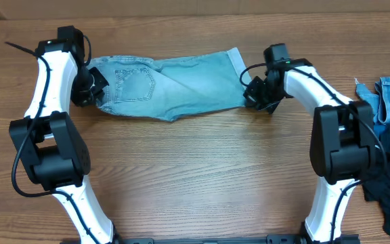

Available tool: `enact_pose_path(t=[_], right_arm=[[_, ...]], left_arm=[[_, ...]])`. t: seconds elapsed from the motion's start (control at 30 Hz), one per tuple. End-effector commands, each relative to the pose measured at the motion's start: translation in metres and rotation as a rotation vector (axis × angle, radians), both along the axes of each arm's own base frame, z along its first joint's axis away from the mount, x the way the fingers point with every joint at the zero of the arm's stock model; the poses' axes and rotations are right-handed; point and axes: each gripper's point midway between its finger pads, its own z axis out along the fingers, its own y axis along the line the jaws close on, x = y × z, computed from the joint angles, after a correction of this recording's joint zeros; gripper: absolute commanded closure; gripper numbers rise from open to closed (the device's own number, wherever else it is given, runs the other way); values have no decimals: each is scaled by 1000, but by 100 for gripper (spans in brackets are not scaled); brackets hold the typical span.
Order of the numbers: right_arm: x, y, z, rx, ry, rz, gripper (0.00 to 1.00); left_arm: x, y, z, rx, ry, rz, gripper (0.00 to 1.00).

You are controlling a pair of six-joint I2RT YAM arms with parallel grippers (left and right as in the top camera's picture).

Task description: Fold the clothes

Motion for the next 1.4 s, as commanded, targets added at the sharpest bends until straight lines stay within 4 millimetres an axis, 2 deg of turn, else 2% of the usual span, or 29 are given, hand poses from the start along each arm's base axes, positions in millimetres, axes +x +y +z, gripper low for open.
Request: enact_pose_path(t=[0.0,0.1,0.13,0.2,0.27,0.3,0.33,0.37,0.4,0.43,0.5,0.57,0.6,0.63,0.67,0.7,0.73,0.77,0.8,0.83,0.9,1.0,1.03,1.1,1.13,1.17,1.27,1.33,1.37], right_arm=[[7,-48,6,-131,-81,83,96],[-5,-66,29,-215,-72,78,96],[-17,-88,34,-317,-31,63,96],[-29,-102,34,-357,20,51,96],[-34,-108,34,-352,43,37,96],[-33,-107,35,-337,36,36,95],[-27,-99,39,-298,0,69,87],[-14,-78,49,-186,-98,164,76],[-2,-52,65,-63,-206,255,67],[5,-37,78,7,-280,304,64],[19,-19,93,78,-380,331,85],[30,-5,103,115,-472,394,91],[37,8,112,157,-533,424,93],[41,19,118,183,-570,447,93],[41,28,121,201,-585,465,90],[38,37,122,204,-589,488,75],[36,45,122,204,-599,525,47],[34,50,122,203,-606,551,35],[32,55,122,205,-609,566,31],[31,59,122,207,-610,573,31],[28,63,121,211,-602,581,32],[29,56,107,121,-562,567,42],[30,59,108,121,-572,573,50],[32,66,110,123,-588,573,69],[36,65,104,94,-570,536,77],[38,63,98,58,-554,511,79],[40,59,60,-6,-456,433,84],[35,57,29,11,-348,349,90],[33,57,21,16,-319,321,95]], left_arm=[[-2,7,14,15,-25,-74,85],[-15,4,24,-7,-2,-78,82],[-22,2,29,-14,15,-81,75],[-29,1,29,-19,42,-93,59],[-32,0,29,-26,53,-96,27],[-33,-1,29,-32,56,-99,27],[-33,-4,29,-50,54,-110,27],[-32,-9,29,-80,45,-140,28],[-29,-17,31,-124,26,-176,36],[-24,-26,35,-170,-13,-223,43],[-2,-35,58,-151,-159,-328,65],[15,-36,78,-73,-259,-361,87],[25,-34,86,-11,-302,-373,91],[31,-31,87,41,-311,-368,74],[30,-25,79,73,-283,-321,65],[27,-16,70,87,-243,-233,53],[26,-10,62,75,-223,-168,41],[25,-6,57,62,-215,-131,35],[24,1,51,39,-203,-75,29],[25,4,45,-2,-201,-51,28],[24,17,27,-76,-181,-6,27],[29,12,-7,-158,-145,-43,27],[31,12,-18,-164,-134,-42,28],[35,14,-22,-165,-145,-40,29],[37,16,-22,-167,-155,-36,29],[38,14,-21,-185,-163,-36,29],[34,16,-21,-209,-155,-22,28],[31,21,-20,-235,-150,23,25],[33,17,-18,-262,-161,22,25]])
